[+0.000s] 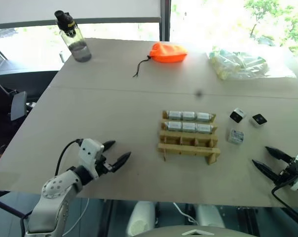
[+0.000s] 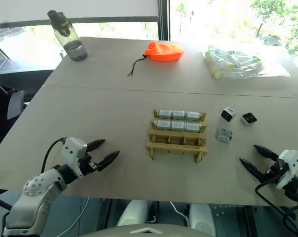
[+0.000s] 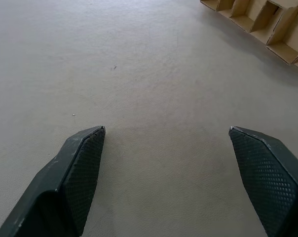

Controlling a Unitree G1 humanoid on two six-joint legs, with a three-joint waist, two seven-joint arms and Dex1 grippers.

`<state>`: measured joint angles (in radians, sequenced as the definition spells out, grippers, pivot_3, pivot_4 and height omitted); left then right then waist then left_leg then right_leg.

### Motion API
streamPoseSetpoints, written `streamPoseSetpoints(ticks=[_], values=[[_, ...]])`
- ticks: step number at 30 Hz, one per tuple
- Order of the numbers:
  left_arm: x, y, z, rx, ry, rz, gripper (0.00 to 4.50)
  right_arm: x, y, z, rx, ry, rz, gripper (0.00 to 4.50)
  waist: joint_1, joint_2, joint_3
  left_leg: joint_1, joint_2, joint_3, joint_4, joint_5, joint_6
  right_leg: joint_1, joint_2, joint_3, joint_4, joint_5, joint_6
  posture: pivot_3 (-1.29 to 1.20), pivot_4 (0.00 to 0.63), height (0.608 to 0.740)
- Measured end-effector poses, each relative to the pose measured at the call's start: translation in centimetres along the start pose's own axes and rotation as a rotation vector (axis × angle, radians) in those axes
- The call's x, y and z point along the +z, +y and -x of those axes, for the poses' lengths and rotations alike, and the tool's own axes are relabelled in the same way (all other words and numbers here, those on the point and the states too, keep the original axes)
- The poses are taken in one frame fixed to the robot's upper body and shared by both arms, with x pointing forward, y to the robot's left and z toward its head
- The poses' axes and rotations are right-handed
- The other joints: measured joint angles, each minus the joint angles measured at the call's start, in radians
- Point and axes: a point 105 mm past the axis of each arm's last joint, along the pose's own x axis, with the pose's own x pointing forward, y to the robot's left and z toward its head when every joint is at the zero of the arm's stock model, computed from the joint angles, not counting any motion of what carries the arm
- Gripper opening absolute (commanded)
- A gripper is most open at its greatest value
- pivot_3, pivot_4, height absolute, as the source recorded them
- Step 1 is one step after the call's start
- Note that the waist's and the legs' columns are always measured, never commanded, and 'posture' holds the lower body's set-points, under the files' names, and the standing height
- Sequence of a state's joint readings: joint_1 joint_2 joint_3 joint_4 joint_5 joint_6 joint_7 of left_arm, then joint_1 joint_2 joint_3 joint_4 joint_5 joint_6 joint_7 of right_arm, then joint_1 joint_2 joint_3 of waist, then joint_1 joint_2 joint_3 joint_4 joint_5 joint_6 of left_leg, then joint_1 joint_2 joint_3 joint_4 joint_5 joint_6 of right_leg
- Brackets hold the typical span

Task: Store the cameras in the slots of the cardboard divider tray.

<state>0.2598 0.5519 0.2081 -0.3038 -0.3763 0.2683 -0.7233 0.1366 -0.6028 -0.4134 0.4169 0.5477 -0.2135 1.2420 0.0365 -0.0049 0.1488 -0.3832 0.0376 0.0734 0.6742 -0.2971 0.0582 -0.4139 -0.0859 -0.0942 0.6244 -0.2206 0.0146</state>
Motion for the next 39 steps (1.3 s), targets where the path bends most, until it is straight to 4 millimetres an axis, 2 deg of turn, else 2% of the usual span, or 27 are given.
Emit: streamPoseSetpoints(ticks=[20,28,31,36,39], values=[[-0.3,-1.0,0.4,-0.057,-0.043,0.046,4.18,0.2,-0.3,-0.4,-0.02,0.001,0.001,4.5,-0.001,0.0,0.0,0.002,0.0,0.003,0.001,0.0,0.0,0.0,0.002,0.001,0.001,0.0,0.0,0.0,0.15,0.726],[0.0,-0.9,0.1,-0.088,-0.03,0.053,4.18,2.2,-3.1,-2.8,-0.161,-0.046,0.029,4.5,-0.003,0.0,0.0,0.002,0.0,0.003,0.001,0.001,0.0,0.0,0.007,0.001,0.002,0.001,0.001,0.0,0.15,0.726],[1.3,-1.1,0.0,-0.151,-0.02,0.035,4.18,2.8,-4.0,-3.8,-0.207,-0.037,0.043,4.5,-0.003,0.0,0.0,0.001,0.001,0.002,0.001,0.002,-0.003,0.0,0.007,0.002,0.003,0.002,0.003,0.0,0.15,0.726],[6.9,-3.4,0.1,-0.35,-0.106,-0.089,4.18,2.7,-5.4,-5.5,-0.289,0.027,0.052,4.5,-0.008,0.0,0.0,0.0,0.0,0.003,0.002,0.003,-0.005,0.0,0.007,0.003,0.002,0.002,0.004,0.0,0.15,0.726],[8.6,-3.9,0.3,-0.395,-0.113,-0.134,4.18,2.4,-6.0,-5.7,-0.302,0.071,0.057,4.5,-0.016,0.001,0.001,0.0,0.0,0.004,0.002,0.004,-0.006,0.0,0.008,0.004,0.002,0.003,0.004,0.0,0.15,0.726]])
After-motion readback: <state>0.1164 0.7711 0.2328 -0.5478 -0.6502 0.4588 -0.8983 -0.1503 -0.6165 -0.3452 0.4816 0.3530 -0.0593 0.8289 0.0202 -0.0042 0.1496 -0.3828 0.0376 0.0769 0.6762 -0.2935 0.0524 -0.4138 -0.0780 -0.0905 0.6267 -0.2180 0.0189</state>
